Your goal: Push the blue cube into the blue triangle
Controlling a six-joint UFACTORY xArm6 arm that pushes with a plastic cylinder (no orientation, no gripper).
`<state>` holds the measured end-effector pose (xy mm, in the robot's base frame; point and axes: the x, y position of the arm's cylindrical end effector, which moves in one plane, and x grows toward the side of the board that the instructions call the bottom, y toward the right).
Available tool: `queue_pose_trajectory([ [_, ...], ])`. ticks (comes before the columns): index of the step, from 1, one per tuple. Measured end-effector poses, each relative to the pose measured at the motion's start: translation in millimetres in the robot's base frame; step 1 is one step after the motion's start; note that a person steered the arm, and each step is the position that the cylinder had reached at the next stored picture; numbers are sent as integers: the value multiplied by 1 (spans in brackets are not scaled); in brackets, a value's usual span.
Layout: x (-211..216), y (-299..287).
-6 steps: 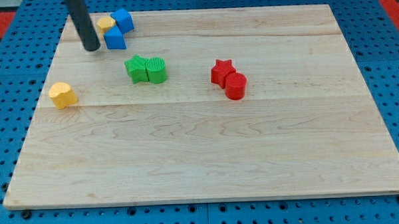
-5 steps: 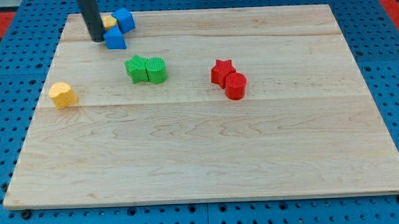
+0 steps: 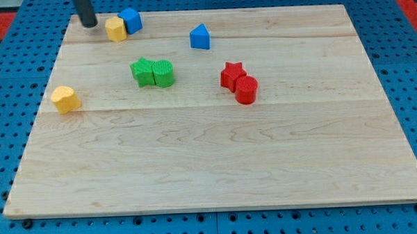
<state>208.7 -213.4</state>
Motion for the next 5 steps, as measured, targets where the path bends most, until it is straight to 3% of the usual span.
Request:
queue_pose_trajectory([
  [1, -10, 86],
  [2, 28, 94],
  [3, 28, 57],
  [4, 55, 133],
  [5, 33, 112],
])
